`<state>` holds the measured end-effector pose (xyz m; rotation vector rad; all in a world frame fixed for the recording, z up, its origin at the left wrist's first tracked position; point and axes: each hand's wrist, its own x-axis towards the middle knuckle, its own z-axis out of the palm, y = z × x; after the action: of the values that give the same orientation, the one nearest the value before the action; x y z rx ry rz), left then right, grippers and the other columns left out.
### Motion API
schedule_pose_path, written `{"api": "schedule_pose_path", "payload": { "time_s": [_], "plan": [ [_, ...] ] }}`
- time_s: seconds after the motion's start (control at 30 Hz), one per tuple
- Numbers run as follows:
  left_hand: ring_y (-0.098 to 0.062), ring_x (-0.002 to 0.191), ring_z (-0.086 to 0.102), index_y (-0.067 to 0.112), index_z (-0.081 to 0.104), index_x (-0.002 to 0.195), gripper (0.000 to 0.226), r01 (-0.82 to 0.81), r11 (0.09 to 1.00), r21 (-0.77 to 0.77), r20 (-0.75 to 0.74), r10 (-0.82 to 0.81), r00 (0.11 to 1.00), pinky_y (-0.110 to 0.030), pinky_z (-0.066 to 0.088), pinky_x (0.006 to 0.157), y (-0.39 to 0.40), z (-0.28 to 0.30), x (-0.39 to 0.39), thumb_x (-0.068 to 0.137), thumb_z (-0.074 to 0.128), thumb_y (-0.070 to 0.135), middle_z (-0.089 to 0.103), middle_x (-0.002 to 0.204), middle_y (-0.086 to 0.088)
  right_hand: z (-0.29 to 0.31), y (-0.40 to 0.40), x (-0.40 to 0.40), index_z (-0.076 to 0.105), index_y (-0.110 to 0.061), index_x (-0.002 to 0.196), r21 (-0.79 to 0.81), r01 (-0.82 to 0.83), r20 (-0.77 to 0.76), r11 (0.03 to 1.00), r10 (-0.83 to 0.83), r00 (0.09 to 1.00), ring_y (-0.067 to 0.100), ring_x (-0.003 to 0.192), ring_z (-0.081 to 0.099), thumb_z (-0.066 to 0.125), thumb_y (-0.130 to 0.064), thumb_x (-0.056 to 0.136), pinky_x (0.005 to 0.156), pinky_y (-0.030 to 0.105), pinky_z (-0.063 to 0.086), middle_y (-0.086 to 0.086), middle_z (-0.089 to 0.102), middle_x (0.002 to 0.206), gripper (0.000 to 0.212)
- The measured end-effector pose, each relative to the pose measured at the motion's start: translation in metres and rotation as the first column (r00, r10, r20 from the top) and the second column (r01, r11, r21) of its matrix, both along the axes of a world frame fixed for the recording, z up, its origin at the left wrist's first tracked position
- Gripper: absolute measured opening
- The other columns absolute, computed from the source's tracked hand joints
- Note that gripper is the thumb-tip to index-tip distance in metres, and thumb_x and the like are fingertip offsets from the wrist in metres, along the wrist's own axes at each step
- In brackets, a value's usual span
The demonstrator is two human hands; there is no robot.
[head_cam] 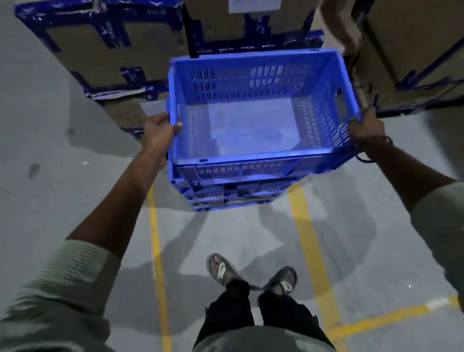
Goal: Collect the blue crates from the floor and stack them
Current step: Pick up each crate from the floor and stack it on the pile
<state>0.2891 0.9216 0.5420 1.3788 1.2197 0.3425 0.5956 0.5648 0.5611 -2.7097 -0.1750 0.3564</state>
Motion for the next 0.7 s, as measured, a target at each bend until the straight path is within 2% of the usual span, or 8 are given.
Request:
{"api": "schedule_pose_path", "payload": {
  "time_s": [0.07, 0.13, 0.17, 0.37, 0.5, 0.57, 0.63, 0.7],
  "plan": [
    [-0.025, 0.113, 0.070, 0.009, 0.064, 0.136, 0.042, 0.042, 0.999, 0.008, -0.013, -0.041, 0.999, -0.036, 0.059, 0.091, 0.003, -0.001, -0.003, 0.096, 0.072, 0.020, 0.072, 0.128, -0.009, 0.000, 0.002, 0.000, 0.042, 0.000, 0.131, -0.036, -0.039, 0.023, 0.999, 0.040, 0.999, 0.054, 0.112, 0.056, 0.046, -0.024, 0.099, 0.093, 0.051, 0.045, 0.037, 0.056, 0.125, 0.040],
    [-0.027, 0.123, 0.065, 0.010, 0.058, 0.143, 0.049, 0.087, 0.996, 0.032, -0.023, -0.086, 0.996, -0.045, 0.056, 0.104, 0.004, -0.005, -0.006, 0.097, 0.071, 0.023, 0.066, 0.138, -0.009, -0.002, 0.006, -0.002, 0.039, -0.001, 0.134, -0.042, -0.082, 0.044, 0.996, 0.084, 0.995, 0.054, 0.112, 0.057, 0.046, -0.021, 0.098, 0.092, 0.053, 0.046, 0.036, 0.058, 0.125, 0.041],
    [-0.027, 0.126, 0.064, 0.011, 0.057, 0.144, 0.049, 0.104, 0.993, 0.055, -0.020, -0.103, 0.994, -0.047, 0.055, 0.106, 0.002, -0.005, -0.007, 0.098, 0.070, 0.021, 0.065, 0.140, -0.008, -0.003, 0.007, -0.003, 0.038, -0.003, 0.136, -0.043, -0.093, 0.047, 0.995, 0.095, 0.994, 0.053, 0.112, 0.057, 0.046, -0.019, 0.097, 0.093, 0.053, 0.046, 0.035, 0.058, 0.125, 0.042],
    [-0.026, 0.112, 0.069, 0.012, 0.056, 0.142, 0.041, 0.115, 0.975, 0.189, 0.066, -0.129, 0.989, -0.044, 0.060, 0.093, -0.006, 0.001, -0.004, 0.102, 0.064, 0.012, 0.070, 0.129, -0.009, -0.014, 0.006, -0.009, 0.040, -0.010, 0.138, -0.063, -0.062, 0.155, 0.996, 0.071, 0.985, 0.054, 0.109, 0.057, 0.046, -0.018, 0.095, 0.090, 0.055, 0.047, 0.034, 0.060, 0.121, 0.044],
    [-0.026, 0.119, 0.067, 0.010, 0.054, 0.144, 0.044, 0.064, 0.987, 0.144, 0.099, -0.078, 0.992, -0.046, 0.058, 0.099, 0.000, -0.006, 0.000, 0.101, 0.066, 0.009, 0.067, 0.136, -0.011, -0.016, 0.013, -0.006, 0.041, -0.011, 0.138, -0.050, -0.059, 0.192, 0.997, 0.068, 0.979, 0.054, 0.106, 0.058, 0.045, -0.020, 0.096, 0.087, 0.055, 0.048, 0.034, 0.061, 0.117, 0.043],
    [-0.023, 0.121, 0.065, 0.007, 0.052, 0.146, 0.047, 0.027, 0.992, 0.123, 0.127, -0.043, 0.991, -0.038, 0.058, 0.100, 0.000, -0.008, 0.001, 0.101, 0.065, 0.006, 0.063, 0.142, -0.010, -0.016, 0.016, -0.006, 0.043, -0.011, 0.135, -0.043, -0.065, 0.211, 0.997, 0.073, 0.975, 0.053, 0.104, 0.059, 0.045, -0.020, 0.097, 0.084, 0.054, 0.048, 0.033, 0.062, 0.115, 0.040],
    [-0.018, 0.112, 0.067, 0.005, 0.052, 0.145, 0.046, -0.003, 0.993, 0.117, 0.157, -0.015, 0.987, -0.029, 0.058, 0.094, -0.001, -0.010, 0.001, 0.101, 0.064, 0.004, 0.064, 0.138, -0.010, -0.017, 0.018, -0.006, 0.043, -0.011, 0.136, -0.039, -0.064, 0.223, 0.997, 0.071, 0.972, 0.052, 0.103, 0.059, 0.046, -0.021, 0.097, 0.084, 0.055, 0.048, 0.032, 0.063, 0.114, 0.040],
    [-0.020, 0.114, 0.068, 0.005, 0.055, 0.142, 0.044, -0.034, 0.994, 0.104, 0.193, 0.014, 0.981, -0.036, 0.059, 0.099, 0.001, -0.013, 0.001, 0.100, 0.066, 0.003, 0.066, 0.137, -0.011, -0.019, 0.020, -0.007, 0.040, -0.015, 0.141, -0.034, -0.057, 0.234, 0.998, 0.064, 0.970, 0.052, 0.102, 0.060, 0.045, -0.022, 0.097, 0.083, 0.055, 0.049, 0.031, 0.063, 0.114, 0.045]
  ]
}}
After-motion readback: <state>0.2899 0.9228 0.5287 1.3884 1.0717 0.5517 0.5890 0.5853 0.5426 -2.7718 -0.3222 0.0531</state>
